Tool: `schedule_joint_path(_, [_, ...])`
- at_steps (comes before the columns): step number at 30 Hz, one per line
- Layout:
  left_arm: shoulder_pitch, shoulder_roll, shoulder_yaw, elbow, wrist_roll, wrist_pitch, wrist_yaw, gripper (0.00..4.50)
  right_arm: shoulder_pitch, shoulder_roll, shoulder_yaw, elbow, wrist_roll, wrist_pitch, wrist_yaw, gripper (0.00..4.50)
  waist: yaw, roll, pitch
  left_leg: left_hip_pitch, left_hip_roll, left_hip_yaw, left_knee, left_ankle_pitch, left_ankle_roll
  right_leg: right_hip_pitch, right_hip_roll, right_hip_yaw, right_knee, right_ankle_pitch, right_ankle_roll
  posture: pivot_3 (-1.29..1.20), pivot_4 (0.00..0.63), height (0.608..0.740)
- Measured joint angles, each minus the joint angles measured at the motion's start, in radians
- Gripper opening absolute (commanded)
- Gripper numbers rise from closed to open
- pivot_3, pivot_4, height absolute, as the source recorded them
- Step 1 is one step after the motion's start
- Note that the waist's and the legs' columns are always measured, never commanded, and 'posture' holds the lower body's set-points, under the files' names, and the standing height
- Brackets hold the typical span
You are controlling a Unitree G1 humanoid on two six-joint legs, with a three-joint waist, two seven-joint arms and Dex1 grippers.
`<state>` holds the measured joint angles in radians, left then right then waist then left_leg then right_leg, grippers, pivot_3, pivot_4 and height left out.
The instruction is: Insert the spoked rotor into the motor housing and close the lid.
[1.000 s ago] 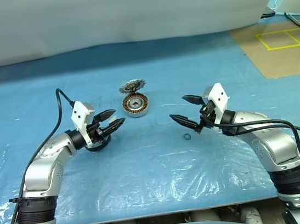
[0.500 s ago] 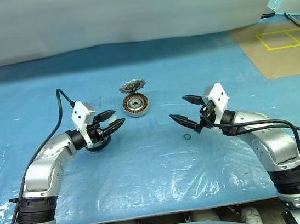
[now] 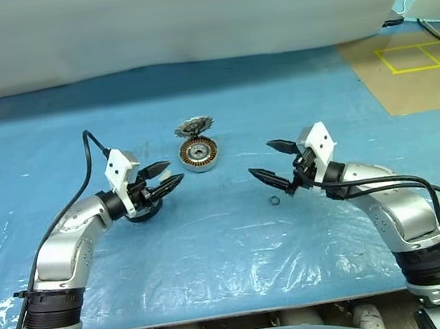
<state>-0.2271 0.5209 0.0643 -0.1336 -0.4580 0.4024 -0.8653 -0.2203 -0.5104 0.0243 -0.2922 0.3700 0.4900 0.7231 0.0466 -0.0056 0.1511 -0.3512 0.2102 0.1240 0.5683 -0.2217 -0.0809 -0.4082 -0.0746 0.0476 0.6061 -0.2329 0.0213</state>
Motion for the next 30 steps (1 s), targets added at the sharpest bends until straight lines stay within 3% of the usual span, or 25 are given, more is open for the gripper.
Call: schedule_joint_path(30, [0.056, -0.007, 0.002, -0.065, -0.003, -0.001, 0.052, 2.58, -0.083, -0.023, 0.039, 0.035, 0.0, 0.002, 0.087, 4.5, -0.001, 0.0, 0.0, 0.0, 0.0, 0.0, 0.0, 0.0, 0.0, 0.0, 0.0, 0.0, 0.0, 0.0, 0.0, 0.0, 0.15, 0.74])
